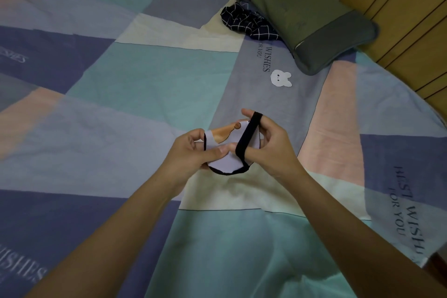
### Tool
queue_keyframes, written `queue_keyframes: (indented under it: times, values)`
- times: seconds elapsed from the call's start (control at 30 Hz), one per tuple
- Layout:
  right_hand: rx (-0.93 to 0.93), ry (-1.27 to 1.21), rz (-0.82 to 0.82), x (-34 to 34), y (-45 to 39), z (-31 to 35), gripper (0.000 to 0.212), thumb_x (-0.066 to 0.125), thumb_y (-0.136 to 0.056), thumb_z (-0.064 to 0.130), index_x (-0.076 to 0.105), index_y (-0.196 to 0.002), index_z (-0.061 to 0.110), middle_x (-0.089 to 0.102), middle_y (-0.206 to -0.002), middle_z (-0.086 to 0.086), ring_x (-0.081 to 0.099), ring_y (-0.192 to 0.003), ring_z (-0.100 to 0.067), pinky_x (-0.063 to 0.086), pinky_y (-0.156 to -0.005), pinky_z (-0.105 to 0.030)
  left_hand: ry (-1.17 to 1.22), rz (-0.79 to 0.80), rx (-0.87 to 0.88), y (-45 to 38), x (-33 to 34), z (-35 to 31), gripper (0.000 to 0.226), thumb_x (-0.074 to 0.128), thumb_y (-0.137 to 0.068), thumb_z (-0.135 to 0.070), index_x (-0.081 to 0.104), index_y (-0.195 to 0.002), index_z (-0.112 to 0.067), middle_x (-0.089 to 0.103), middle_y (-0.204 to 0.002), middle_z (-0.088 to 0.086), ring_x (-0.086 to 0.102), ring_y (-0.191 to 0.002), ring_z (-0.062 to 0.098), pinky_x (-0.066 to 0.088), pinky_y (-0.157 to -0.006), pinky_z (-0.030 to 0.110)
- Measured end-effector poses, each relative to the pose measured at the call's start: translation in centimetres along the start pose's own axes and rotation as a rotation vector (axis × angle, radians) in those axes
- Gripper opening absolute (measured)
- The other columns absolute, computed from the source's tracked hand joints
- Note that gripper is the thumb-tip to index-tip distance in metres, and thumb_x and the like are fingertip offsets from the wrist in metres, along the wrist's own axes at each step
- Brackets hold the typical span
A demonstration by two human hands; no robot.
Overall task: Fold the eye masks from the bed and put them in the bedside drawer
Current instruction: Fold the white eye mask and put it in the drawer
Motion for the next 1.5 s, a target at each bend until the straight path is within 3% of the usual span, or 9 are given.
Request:
queue_keyframes:
  times: [0.13, 0.33, 0.5, 0.63, 0.73, 0.83, 1.07, 1.3, 1.5]
  values:
    - [-0.047, 0.032, 0.014, 1.0, -0.1, 2.2, 0.050, 0.082, -0.066, 0.003, 0.062, -0.108, 0.021, 0.070, -0.084, 0.019, 0.065, -0.084, -0.002, 0.052, -0.073, -0.017, -0.035, 0.039, 0.021, 0.9, -0.5, -1.6, 0.050, 0.083, -0.057, -0.019, 0.062, -0.097, 0.003, 0.076, -0.092, 0.010, 0.073, -0.084, 0.025, 0.058, -0.063, 0.031]
    - [-0.005, -0.066, 0.016, 2.3, 0.4, 3.0, 0.031, 0.078, -0.060, 0.010, 0.059, -0.083, 0.019, 0.061, -0.077, 0.007, 0.057, -0.067, -0.005, 0.051, -0.062, -0.021, -0.031, 0.045, 0.032, 2.0, -1.1, -2.5, 0.059, 0.081, -0.057, -0.021, 0.063, -0.108, 0.003, 0.075, -0.092, 0.009, 0.071, -0.084, 0.022, 0.059, -0.072, 0.035]
    - [0.264, -0.372, -0.025, 3.7, 1.4, -0.4, 0.015, 0.065, -0.081, 0.016, 0.070, -0.095, 0.015, 0.072, -0.087, -0.003, 0.066, -0.082, -0.017, 0.054, -0.062, -0.027, 0.137, -0.091, 0.010, 2.4, -2.2, -2.0, 0.039, 0.072, -0.073, -0.025, 0.065, -0.104, -0.003, 0.074, -0.089, 0.008, 0.070, -0.082, 0.018, 0.057, -0.069, 0.026]
    - [0.354, -0.430, 0.038, 5.6, 2.4, -2.0, 0.030, 0.064, -0.084, 0.031, 0.071, -0.106, 0.012, 0.072, -0.104, -0.008, 0.069, -0.093, -0.023, 0.058, -0.070, -0.041, 0.217, -0.267, -0.013, 2.8, -3.9, -1.2, 0.034, 0.066, -0.084, -0.018, 0.062, -0.112, 0.002, 0.071, -0.103, 0.014, 0.068, -0.089, 0.021, 0.057, -0.081, 0.034]
    - [0.361, -0.328, 0.077, 6.6, 2.8, -1.8, 0.020, 0.064, -0.088, 0.023, 0.071, -0.104, 0.014, 0.075, -0.095, -0.006, 0.072, -0.081, -0.021, 0.057, -0.060, -0.032, 0.194, -0.305, -0.001, 3.2, -4.8, -1.3, 0.029, 0.063, -0.087, -0.033, 0.066, -0.103, -0.009, 0.072, -0.101, 0.006, 0.068, -0.090, 0.017, 0.057, -0.076, 0.031]
    - [0.361, -0.322, 0.006, 7.0, 2.4, -0.2, 0.017, 0.062, -0.089, 0.020, 0.070, -0.101, 0.011, 0.074, -0.080, -0.006, 0.068, -0.057, -0.019, 0.052, -0.047, -0.025, 0.112, -0.330, -0.035, 3.8, -6.3, -1.8, 0.037, 0.045, -0.092, -0.051, 0.067, -0.101, -0.023, 0.073, -0.098, -0.005, 0.069, -0.088, 0.010, 0.054, -0.070, 0.027]
    - [0.208, -0.278, -0.017, 10.3, 1.4, 12.7, 0.012, 0.065, -0.086, 0.026, 0.070, -0.088, 0.015, 0.066, -0.064, 0.002, 0.055, -0.048, -0.013, 0.041, -0.044, -0.020, -0.003, -0.489, -0.196, 10.1, -14.0, -5.9, 0.021, 0.052, -0.094, -0.023, 0.063, -0.109, -0.014, 0.069, -0.104, 0.003, 0.062, -0.094, 0.018, 0.042, -0.085, 0.034]
    - [0.018, -0.295, 0.082, 13.7, 4.7, 30.8, 0.012, 0.067, -0.084, 0.025, 0.067, -0.079, 0.015, 0.060, -0.061, 0.001, 0.052, -0.050, -0.010, 0.039, -0.050, -0.022, -0.040, -0.599, 0.042, 20.8, -16.4, -21.5, 0.014, 0.055, -0.093, -0.029, 0.063, -0.099, -0.019, 0.070, -0.097, -0.004, 0.064, -0.091, 0.014, 0.045, -0.077, 0.033]
    - [-0.065, -0.282, 0.262, 16.8, 13.3, 42.1, 0.010, 0.066, -0.086, 0.027, 0.068, -0.082, 0.018, 0.065, -0.061, 0.007, 0.057, -0.052, -0.005, 0.044, -0.051, -0.020, -0.334, -0.642, 0.207, 36.2, -14.7, -29.1, 0.010, 0.056, -0.092, -0.025, 0.063, -0.099, -0.026, 0.071, -0.101, -0.004, 0.066, -0.087, 0.009, 0.046, -0.071, 0.023]
Point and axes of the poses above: each hand's wrist, its own y-axis away from the middle knuckle, its own x-axis out of the palm, z = x × y, the point moved 9 cm from there along -y, towards the middle knuckle
